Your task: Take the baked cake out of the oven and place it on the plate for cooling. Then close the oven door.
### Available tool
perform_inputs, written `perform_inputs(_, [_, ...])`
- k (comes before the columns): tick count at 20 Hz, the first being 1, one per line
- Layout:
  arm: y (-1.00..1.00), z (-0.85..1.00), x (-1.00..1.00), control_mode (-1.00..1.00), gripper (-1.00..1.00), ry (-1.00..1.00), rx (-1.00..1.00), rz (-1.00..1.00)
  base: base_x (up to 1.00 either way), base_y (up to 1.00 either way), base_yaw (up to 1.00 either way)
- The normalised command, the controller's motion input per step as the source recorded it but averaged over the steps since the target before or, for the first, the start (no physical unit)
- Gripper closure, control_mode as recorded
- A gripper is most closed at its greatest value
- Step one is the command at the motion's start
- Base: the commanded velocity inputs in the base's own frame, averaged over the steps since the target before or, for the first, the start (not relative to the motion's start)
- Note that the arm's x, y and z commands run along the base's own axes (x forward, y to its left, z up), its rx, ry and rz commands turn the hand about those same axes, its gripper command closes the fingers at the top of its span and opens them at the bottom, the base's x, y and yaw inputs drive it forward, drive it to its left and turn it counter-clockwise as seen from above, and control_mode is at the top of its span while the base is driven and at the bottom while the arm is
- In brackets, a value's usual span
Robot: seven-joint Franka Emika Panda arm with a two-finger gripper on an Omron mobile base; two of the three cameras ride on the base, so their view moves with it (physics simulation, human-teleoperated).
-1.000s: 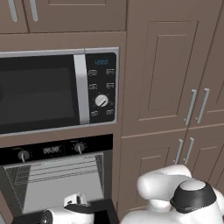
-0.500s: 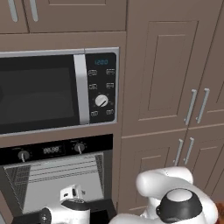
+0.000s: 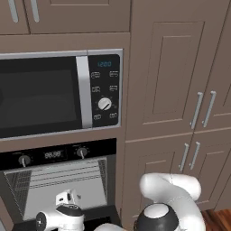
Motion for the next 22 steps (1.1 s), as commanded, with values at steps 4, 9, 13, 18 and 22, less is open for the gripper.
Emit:
perform_inputs(4, [0.42,-0.44,0.19,-1.00,-1.00,-0.04,0.00,-0.07,0.00,0.00,0.00])
perform_inputs(9, [0.34,-0.10,0.22,-1.00,-1.00,-0.09,0.00,-0.13,0.00,0.00,0.00])
perform_inputs(13, [0.08,0.01,0.22,-1.00,-1.00,0.00,0.00,-0.12,0.00,0.00,0.00])
perform_inputs(18, [-0.01,0.00,0.35,-1.00,-1.00,0.00,0.00,-0.04,0.00,0.00,0.00])
perform_inputs(22, [-0.02,-0.06,0.31,-1.00,-1.00,-0.10,0.00,0.01,0.00,0.00,0.00])
